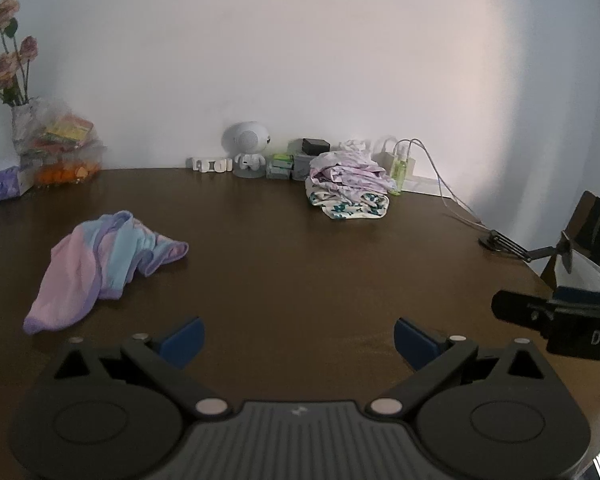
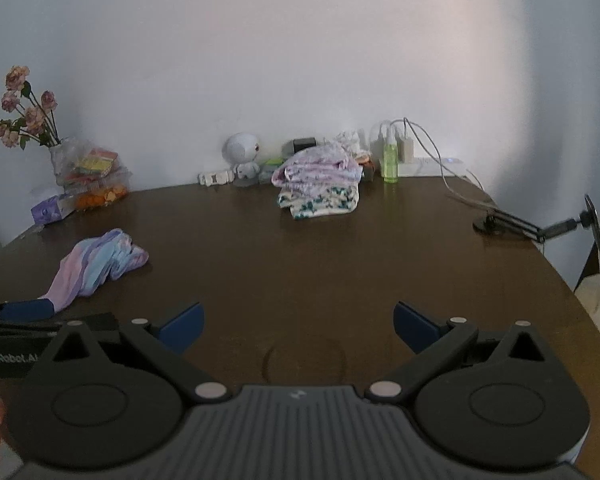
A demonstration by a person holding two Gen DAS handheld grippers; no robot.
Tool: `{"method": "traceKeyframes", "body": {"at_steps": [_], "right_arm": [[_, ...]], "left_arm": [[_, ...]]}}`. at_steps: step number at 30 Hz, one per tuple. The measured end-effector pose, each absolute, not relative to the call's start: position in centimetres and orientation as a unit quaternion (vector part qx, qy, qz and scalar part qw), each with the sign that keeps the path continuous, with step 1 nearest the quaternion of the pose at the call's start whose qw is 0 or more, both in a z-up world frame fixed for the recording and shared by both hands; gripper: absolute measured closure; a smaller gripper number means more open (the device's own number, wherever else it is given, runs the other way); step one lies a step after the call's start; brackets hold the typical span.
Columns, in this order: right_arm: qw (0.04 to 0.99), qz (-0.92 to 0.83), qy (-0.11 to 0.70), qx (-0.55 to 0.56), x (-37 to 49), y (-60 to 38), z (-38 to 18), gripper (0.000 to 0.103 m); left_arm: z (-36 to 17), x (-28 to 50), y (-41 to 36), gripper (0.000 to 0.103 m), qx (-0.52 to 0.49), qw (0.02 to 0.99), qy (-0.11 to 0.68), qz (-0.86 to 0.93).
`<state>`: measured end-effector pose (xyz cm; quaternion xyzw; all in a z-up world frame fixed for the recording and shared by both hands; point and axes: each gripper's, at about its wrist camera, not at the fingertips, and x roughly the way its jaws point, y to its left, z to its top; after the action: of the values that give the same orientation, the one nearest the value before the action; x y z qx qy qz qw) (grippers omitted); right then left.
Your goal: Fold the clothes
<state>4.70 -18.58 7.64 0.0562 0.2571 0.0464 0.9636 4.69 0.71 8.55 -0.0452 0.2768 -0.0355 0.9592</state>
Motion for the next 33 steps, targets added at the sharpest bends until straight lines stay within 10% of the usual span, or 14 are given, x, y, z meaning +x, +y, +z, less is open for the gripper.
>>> {"method": "traceKeyframes", "body": {"at_steps": [33], "right_arm": [[0.957,0.050,0.282,0.044,-3.9,-16.5,3.4,0.000]], "left_arm": [[4.8,-3.8,1.0,0.001,-0.045,0.958,0.281,-0.032]]}}
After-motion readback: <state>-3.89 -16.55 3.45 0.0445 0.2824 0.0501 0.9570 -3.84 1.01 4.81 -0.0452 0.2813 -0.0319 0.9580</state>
